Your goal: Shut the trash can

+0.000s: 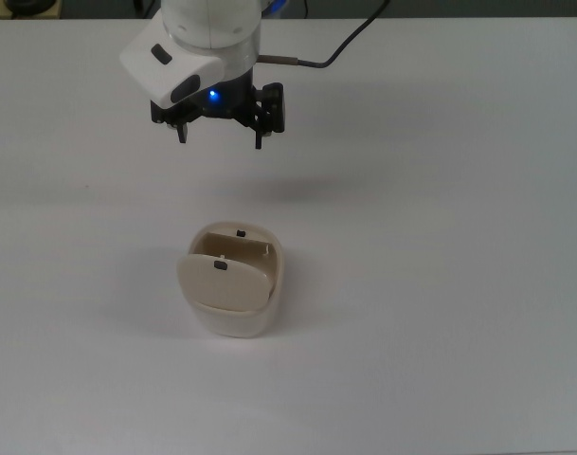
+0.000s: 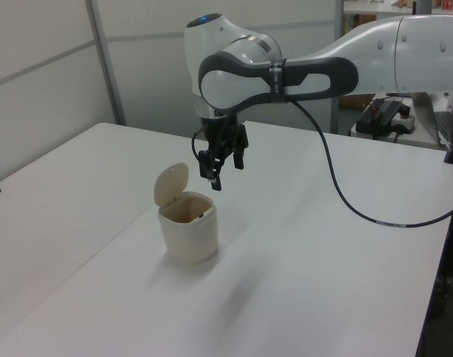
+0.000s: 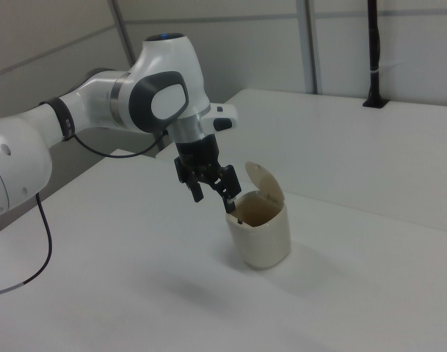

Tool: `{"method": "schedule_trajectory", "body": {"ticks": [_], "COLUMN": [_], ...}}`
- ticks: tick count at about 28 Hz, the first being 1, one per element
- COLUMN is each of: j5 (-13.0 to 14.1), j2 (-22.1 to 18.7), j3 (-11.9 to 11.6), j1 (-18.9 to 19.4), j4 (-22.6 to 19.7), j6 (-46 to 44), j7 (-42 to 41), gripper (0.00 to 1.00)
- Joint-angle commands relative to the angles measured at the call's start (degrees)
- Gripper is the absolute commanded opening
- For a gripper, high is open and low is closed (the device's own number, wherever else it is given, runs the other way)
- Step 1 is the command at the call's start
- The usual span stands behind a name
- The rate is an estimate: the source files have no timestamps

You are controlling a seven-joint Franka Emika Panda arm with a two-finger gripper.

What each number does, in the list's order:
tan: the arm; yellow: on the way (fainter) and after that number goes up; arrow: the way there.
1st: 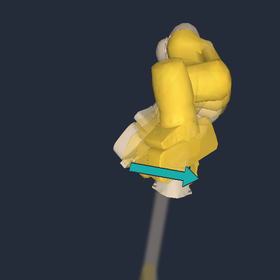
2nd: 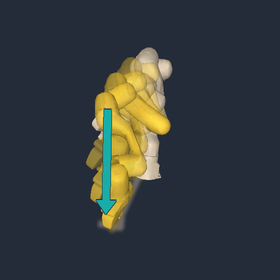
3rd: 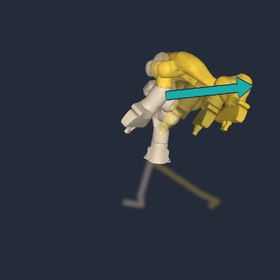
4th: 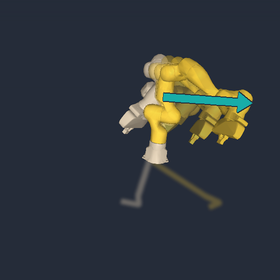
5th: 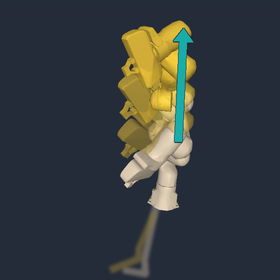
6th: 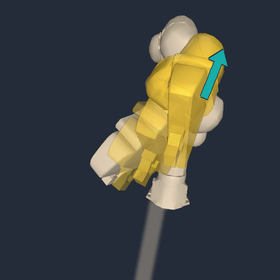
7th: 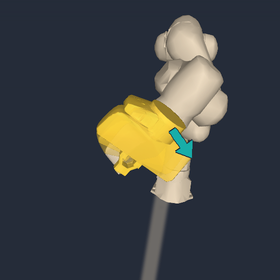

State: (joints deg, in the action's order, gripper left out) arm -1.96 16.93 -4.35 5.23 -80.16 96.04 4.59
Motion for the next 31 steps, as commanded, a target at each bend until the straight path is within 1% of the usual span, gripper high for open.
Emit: {"method": "schedule_trajectory", "body": {"ticks": [1,31], "j5": [0.10,-0.15], "j2": [-0.67,-0.41], "j3": [0.04,0.22], "j1": [0.13,0.13], "j4": [-0.70,-0.70], "j6": [-0.32,0.20], "j7": [-0.10,-0.54], "gripper": [0.01,0.00]}}
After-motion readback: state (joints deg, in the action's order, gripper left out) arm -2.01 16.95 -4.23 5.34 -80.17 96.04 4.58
